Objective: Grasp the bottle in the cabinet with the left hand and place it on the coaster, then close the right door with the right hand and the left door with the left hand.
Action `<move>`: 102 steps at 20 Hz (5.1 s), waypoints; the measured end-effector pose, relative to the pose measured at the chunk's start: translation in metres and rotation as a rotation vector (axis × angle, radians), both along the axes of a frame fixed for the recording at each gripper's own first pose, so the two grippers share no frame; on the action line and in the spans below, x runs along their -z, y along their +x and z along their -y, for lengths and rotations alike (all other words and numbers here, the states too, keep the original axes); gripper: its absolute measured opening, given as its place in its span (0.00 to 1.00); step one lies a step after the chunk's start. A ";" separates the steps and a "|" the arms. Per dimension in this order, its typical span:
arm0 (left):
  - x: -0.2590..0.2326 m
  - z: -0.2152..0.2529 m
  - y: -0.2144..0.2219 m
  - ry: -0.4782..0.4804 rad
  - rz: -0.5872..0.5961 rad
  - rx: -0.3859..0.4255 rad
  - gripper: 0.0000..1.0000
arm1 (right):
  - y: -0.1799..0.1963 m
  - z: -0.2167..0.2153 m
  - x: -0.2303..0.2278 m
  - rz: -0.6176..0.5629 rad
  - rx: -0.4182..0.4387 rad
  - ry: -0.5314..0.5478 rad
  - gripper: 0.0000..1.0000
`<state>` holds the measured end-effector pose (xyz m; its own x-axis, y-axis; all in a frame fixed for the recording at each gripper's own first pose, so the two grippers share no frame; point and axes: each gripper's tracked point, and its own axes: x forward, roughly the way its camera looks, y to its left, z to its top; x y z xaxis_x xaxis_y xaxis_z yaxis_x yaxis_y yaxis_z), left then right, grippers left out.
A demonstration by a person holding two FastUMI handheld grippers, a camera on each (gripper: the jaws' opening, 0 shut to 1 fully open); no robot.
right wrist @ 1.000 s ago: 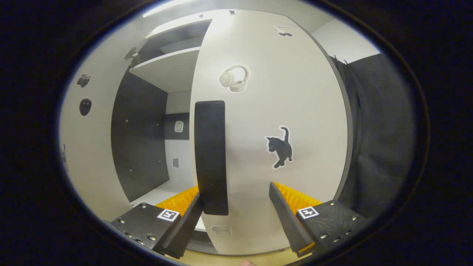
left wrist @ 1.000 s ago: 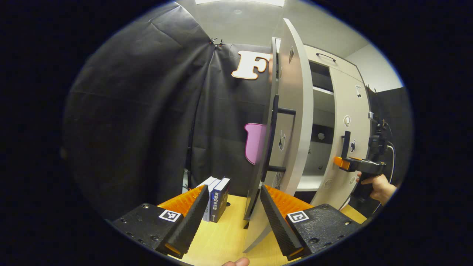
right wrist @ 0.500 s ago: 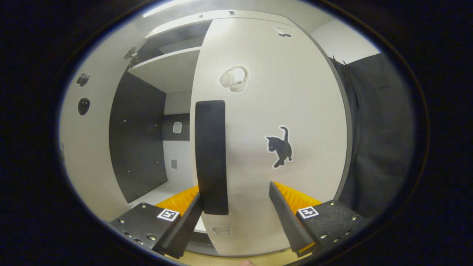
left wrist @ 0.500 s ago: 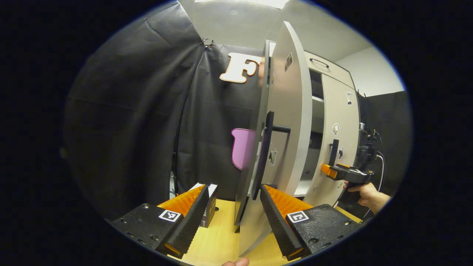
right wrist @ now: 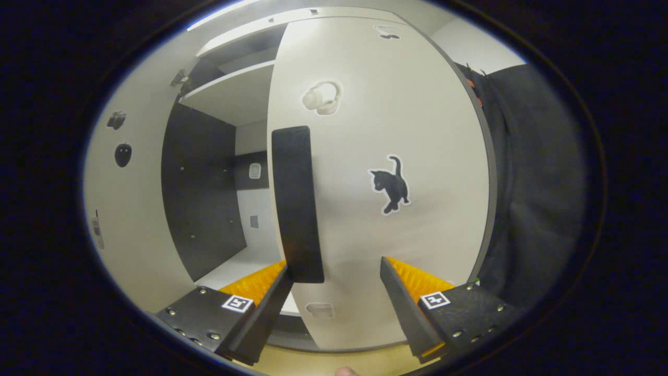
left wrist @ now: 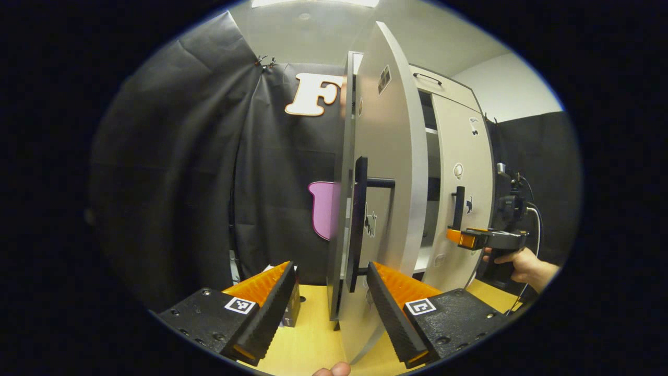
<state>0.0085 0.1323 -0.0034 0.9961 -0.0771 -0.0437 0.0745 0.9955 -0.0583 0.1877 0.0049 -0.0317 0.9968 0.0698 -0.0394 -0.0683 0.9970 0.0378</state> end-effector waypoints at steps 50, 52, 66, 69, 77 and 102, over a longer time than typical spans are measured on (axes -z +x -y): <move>0.032 0.207 0.162 0.065 0.031 -0.015 0.98 | -0.126 0.129 0.089 -0.169 0.053 -0.052 1.00; 0.032 0.207 0.161 0.073 0.032 -0.028 0.98 | -0.131 0.129 0.088 -0.170 0.048 -0.043 1.00; 0.011 0.213 0.128 0.083 0.017 -0.065 0.99 | -0.159 0.129 0.055 -0.127 0.020 0.014 1.00; -0.007 0.217 0.095 0.073 0.048 -0.037 0.98 | -0.160 0.124 0.035 -0.093 0.015 0.023 1.00; -0.024 0.194 0.002 0.095 0.053 -0.061 0.98 | -0.165 0.093 -0.011 -0.027 -0.025 0.035 1.00; 0.000 0.151 -0.051 0.047 -0.002 -0.118 0.98 | -0.186 0.064 -0.039 0.024 -0.024 -0.004 1.00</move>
